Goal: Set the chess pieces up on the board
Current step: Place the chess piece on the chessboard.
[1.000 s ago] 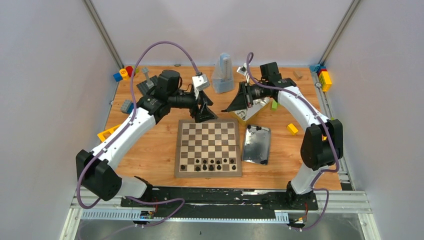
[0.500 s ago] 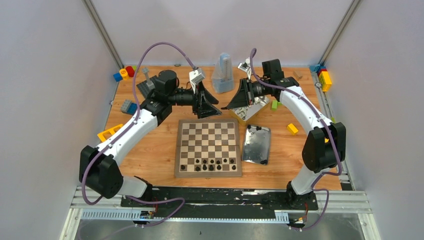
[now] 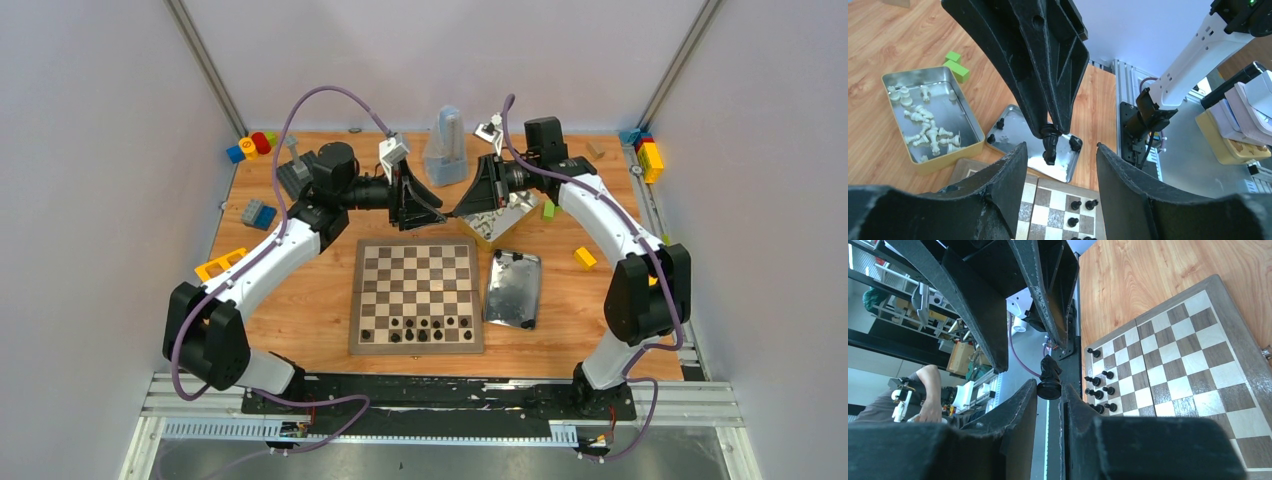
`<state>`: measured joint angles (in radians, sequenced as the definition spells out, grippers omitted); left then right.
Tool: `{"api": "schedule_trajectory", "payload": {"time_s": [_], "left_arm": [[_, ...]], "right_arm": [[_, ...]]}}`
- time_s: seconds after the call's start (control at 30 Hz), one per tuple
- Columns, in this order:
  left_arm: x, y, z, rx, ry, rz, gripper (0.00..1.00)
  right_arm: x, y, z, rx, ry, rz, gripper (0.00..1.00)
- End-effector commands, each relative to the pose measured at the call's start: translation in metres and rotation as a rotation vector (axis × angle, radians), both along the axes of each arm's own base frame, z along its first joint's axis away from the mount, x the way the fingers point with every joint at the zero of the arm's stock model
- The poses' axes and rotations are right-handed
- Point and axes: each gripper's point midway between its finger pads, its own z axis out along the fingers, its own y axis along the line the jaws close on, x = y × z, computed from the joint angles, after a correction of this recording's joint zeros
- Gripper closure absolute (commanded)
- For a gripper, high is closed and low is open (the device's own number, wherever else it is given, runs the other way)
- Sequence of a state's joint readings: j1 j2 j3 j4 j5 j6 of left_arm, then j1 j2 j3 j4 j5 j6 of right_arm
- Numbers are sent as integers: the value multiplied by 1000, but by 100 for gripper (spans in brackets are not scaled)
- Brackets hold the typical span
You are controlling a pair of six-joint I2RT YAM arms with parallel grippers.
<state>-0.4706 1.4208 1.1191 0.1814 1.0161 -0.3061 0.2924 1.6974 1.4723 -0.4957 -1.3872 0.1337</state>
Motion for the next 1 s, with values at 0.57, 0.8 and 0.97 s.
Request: {"api": "schedule_trajectory", "payload": {"time_s": [0.57, 0.8, 0.97], "left_arm": [[-4, -8, -7, 51, -98, -25, 53], [-5, -12, -8, 57, -101, -35, 57], [-4, -11, -5, 60, -115, -29, 57]], "right_arm": [[-10, 1, 10, 58, 41, 60, 99], [-9, 1, 5, 55, 51, 59, 99], [-8, 1, 0, 52, 60, 58, 99]]}}
